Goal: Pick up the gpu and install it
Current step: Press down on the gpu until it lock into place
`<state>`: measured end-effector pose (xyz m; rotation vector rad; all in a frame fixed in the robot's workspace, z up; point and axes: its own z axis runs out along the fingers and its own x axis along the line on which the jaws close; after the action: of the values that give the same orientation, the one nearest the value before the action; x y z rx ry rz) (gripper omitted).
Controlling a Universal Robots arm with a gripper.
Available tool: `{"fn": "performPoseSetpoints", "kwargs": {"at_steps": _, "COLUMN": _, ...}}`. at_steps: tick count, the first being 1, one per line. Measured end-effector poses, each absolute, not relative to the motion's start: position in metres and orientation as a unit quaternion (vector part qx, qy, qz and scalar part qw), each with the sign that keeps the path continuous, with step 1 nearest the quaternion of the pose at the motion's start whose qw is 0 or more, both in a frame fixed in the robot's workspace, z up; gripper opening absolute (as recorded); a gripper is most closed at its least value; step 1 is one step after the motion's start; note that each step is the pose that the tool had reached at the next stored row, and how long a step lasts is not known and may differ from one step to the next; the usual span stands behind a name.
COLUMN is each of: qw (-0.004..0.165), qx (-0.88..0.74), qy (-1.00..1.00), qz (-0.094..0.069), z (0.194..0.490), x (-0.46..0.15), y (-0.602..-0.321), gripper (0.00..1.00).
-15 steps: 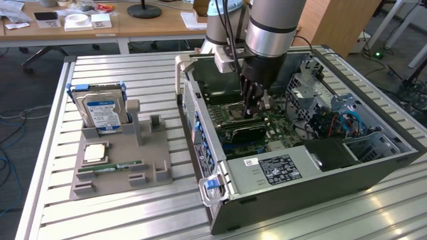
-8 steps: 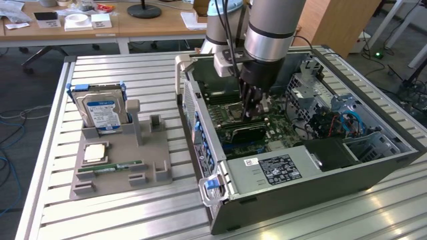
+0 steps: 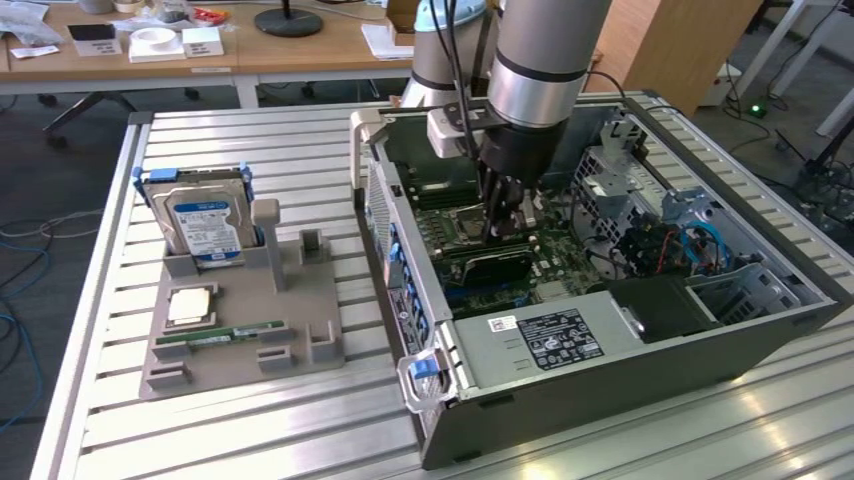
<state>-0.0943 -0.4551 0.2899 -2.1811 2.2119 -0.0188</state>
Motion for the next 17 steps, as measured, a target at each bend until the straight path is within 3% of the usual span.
{"fn": "performPoseSetpoints", "kwargs": {"at_steps": 17, "qw": 0.018, "qx": -0.702, "qy": 0.712, "qz": -0.006, "z": 0.2863, "x": -0.0943, "y": -0.4549, "gripper": 0.11}}
